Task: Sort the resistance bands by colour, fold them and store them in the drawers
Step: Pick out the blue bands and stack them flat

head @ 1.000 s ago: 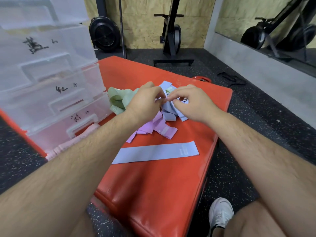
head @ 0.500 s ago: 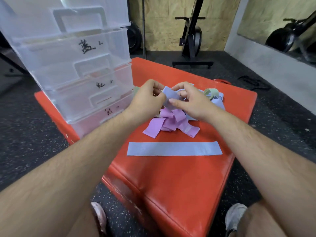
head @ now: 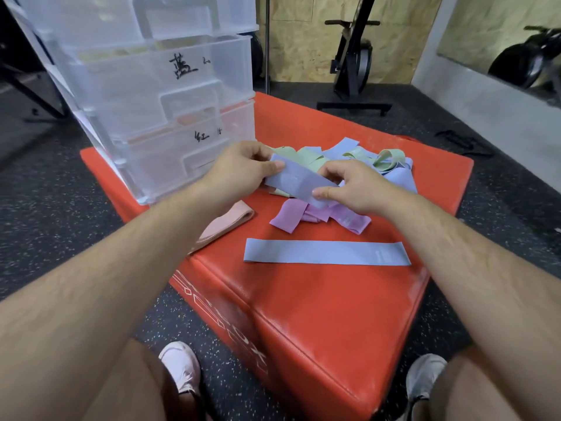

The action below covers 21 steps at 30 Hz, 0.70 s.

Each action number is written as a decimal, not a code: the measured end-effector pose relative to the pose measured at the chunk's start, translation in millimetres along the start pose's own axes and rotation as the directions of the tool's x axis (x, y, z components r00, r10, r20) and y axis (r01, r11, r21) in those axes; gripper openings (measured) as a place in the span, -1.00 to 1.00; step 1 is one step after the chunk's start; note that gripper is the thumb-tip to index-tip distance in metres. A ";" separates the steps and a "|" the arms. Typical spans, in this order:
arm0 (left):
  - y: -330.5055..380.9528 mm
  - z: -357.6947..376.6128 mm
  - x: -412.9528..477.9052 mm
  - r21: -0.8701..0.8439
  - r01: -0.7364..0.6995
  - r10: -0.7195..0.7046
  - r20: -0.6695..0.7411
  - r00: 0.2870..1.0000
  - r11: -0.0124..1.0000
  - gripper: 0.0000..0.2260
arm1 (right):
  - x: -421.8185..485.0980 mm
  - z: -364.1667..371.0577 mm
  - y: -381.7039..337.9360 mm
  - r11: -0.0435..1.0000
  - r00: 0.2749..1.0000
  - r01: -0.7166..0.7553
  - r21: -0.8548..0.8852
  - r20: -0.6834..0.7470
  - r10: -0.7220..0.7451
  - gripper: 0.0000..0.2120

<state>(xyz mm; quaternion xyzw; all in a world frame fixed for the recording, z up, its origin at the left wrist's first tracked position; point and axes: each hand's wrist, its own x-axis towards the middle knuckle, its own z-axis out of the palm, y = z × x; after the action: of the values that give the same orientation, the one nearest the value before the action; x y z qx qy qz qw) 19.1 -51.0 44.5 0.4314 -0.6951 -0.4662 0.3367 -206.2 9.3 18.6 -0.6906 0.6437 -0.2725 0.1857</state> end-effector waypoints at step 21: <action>-34.7 -30.7 -11.6 -0.128 0.088 -0.100 -0.091 0.991 0.988 -0.87 | -44.4 -19.2 46.9 0.948 0.969 -0.242 -0.209 -0.006 0.246 -0.81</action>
<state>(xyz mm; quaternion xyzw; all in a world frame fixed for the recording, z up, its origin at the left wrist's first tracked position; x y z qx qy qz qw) 60.4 -58.1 21.5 0.4642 -0.6265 -0.5023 0.3738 -255.9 50.3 -0.9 -0.6241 0.7472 -0.1715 0.1513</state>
